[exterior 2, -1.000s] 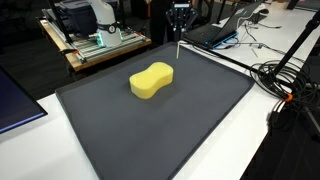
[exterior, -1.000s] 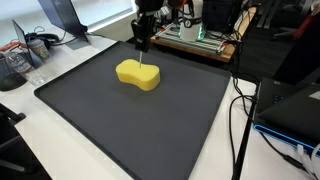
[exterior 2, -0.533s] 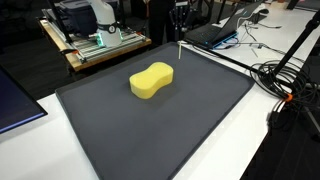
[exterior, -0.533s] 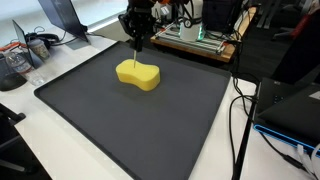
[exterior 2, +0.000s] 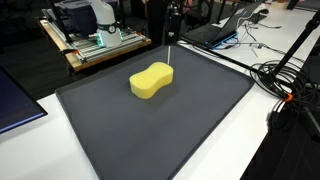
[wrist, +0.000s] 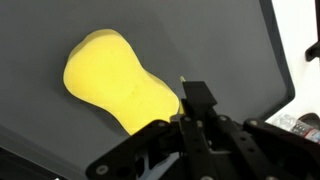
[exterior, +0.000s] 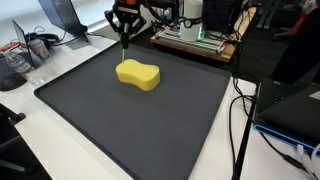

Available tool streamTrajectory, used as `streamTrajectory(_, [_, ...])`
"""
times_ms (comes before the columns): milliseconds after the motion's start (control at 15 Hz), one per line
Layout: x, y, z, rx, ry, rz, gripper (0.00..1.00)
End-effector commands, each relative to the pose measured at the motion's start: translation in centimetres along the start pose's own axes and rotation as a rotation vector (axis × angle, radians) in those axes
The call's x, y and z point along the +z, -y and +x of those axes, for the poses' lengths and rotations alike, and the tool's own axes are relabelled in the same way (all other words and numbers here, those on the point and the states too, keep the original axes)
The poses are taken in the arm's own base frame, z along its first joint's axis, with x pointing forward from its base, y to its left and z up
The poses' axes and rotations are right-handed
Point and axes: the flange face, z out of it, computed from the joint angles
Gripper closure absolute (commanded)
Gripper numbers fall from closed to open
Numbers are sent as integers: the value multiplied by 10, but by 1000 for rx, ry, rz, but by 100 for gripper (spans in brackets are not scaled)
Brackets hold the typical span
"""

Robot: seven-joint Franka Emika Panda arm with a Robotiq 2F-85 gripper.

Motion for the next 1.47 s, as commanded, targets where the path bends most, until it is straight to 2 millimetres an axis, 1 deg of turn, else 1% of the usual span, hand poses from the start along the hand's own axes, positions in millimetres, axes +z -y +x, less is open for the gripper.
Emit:
streamTrajectory(0, [-3, -5, 25, 90, -71, 13, 97])
streamTrajectory(200, [0, -17, 44, 50, -120, -8, 97])
streamTrajectory(267, [5, -23, 53, 41, -152, -18, 97])
streamTrajectory(400, [6, -32, 66, -36, -191, -31, 97])
streamTrajectory(467, [5, -34, 68, -98, -192, -39, 97])
streamTrajectory(600, [-2, -32, 68, -180, -190, -23, 97])
streamTrajectory(733, [-13, -25, 70, -240, -167, -13, 97])
streamTrajectory(1000, [-27, -13, 91, -300, -90, -13, 97])
streamTrajectory(1133, [-24, -4, 94, -274, -25, -12, 97])
streamTrajectory(1200, [-22, 1, 100, -230, 3, -13, 97])
streamTrajectory(1400, [-18, 14, 127, -181, 73, 6, 97])
